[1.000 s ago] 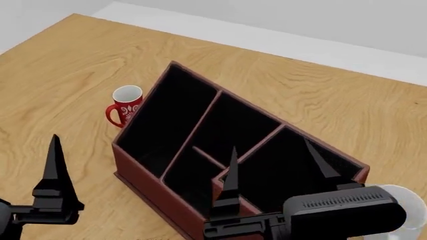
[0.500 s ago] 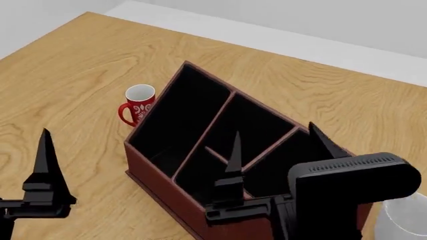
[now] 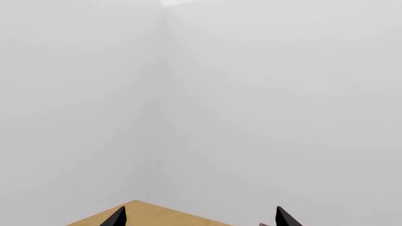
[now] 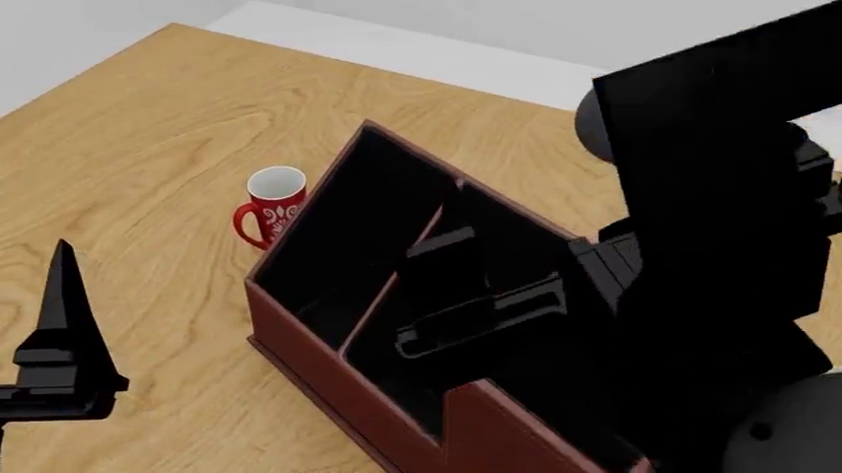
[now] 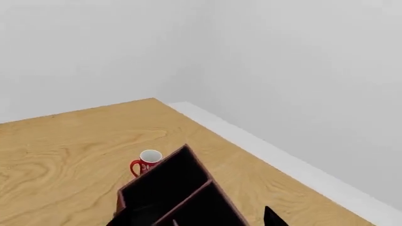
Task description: Pick up the book and place it in the right compartment of the caddy.
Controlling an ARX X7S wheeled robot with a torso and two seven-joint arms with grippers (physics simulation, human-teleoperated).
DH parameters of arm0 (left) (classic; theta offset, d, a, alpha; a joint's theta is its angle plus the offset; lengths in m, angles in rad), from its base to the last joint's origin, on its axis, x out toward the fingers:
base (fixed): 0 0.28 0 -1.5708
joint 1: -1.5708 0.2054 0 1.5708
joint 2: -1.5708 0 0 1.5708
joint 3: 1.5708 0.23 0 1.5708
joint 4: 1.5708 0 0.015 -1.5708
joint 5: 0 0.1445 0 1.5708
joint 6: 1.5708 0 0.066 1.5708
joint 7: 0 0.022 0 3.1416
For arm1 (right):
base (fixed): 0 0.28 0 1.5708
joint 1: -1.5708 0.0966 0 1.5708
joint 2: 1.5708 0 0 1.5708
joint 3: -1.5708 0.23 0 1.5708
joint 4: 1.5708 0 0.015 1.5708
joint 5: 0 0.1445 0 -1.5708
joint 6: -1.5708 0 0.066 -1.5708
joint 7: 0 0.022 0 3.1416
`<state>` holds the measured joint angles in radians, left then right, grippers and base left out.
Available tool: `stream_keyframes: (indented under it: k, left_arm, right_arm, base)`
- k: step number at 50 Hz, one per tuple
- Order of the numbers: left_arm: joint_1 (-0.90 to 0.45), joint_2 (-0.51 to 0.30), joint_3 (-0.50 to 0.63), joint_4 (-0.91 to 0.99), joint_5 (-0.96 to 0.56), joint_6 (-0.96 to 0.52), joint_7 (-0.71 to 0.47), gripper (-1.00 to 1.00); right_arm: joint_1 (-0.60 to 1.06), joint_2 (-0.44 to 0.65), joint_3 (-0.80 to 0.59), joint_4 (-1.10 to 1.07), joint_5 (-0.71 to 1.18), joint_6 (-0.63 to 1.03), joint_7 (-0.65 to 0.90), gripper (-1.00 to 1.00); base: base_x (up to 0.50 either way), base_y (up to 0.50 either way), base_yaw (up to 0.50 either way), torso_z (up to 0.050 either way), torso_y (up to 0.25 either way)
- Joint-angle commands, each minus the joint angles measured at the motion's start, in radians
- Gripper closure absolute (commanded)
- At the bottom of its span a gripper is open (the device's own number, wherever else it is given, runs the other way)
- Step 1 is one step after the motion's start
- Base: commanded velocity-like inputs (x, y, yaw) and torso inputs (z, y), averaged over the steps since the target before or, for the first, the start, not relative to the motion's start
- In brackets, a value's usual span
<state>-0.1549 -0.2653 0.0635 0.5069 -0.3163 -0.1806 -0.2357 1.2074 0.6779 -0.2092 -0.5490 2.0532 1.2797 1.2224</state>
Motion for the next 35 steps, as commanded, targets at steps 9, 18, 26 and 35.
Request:
stream_keyframes:
  k: [9,18,26,35]
  left_arm:
    - [0.002,-0.012,-0.002,0.017,-0.016,0.001,-0.007,-1.00]
    - [0.006,-0.019,-0.005,0.035,-0.026,-0.004,-0.012,-1.00]
    - [0.007,-0.024,-0.005,0.034,-0.031,0.004,-0.010,-1.00]
    - [0.009,-0.027,0.002,0.031,-0.027,0.012,-0.009,-1.00]
  right_arm:
    - [0.371,0.191,-0.359,0.123,0.660,-0.078,0.211,-1.00]
    - [0.383,0.235,-0.408,0.106,0.687,-0.063,0.215,-1.00]
    - [0.324,0.286,-0.403,0.123,0.639,-0.021,0.185,-1.00]
    - [0.155,0.337,-0.381,0.085,0.585,-0.009,0.118,-1.00]
  base:
    - [0.00,0.00,0.00,0.000,0.000]
    - [0.00,0.00,0.00,0.000,0.000]
    - [0.00,0.00,0.00,0.000,0.000]
    - [0.00,0.00,0.00,0.000,0.000]
